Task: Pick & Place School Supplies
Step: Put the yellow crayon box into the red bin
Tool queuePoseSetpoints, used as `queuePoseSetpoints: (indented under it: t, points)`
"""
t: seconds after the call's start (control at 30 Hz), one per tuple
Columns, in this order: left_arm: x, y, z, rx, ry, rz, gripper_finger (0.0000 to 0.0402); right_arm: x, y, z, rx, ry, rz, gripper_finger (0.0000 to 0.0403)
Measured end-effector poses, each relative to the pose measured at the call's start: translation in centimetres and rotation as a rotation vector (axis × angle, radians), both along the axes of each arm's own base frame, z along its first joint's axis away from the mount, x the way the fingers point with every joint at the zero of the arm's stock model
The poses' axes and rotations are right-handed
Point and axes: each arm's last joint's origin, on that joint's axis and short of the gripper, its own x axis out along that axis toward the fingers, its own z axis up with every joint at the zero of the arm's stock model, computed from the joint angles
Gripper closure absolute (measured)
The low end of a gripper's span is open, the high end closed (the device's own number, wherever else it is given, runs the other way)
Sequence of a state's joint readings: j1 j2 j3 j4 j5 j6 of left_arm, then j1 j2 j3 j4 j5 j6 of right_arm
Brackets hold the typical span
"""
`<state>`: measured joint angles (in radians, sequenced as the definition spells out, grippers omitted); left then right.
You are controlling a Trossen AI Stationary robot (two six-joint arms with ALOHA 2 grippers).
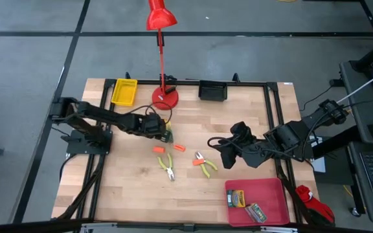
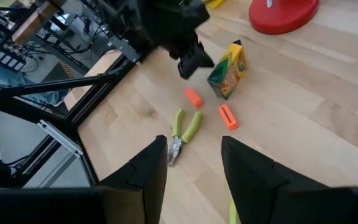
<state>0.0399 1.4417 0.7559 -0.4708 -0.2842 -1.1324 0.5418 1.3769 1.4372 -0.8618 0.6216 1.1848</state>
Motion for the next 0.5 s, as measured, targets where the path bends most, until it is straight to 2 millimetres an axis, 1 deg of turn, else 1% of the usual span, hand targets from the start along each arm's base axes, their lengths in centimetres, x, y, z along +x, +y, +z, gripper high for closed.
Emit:
queuePoseSetpoints:
  t: [0.13, 0.2, 0.37, 0.4, 0.43, 0.5]
  points:
    - [-1.4, -0.1, 2.6, 0.004, -0.061, -0.075, 0.0329, 0.1, 0.2, 0.1, 0.001, -0.015, 0.012, 0.0248]
    - [-1.6, -0.3, 3.9, -0.017, -0.14, -0.156, 0.0329, 0.1, 0.2, 0.2, -0.002, -0.017, 0.016, 0.0248]
    - [-1.9, -1.0, 6.7, -0.024, -0.323, -0.512, 0.0329, 0.1, 0.3, 0.1, 0.014, 0.012, 0.078, 0.0248]
    - [-2.2, -1.1, 7.1, -0.029, -0.336, -0.535, 0.0329, 0.1, 0.3, 0.1, 0.012, 0.017, 0.091, 0.0248]
    - [-2.5, -1.0, 7.3, -0.049, -0.338, -0.508, 0.0329, 0.2, 0.2, 0.1, 0.012, 0.019, 0.098, 0.0248]
    - [-3.1, -0.4, 7.4, -0.103, -0.326, -0.404, 0.0329, 0.3, 0.1, 0.1, -0.002, 0.021, 0.109, 0.0248]
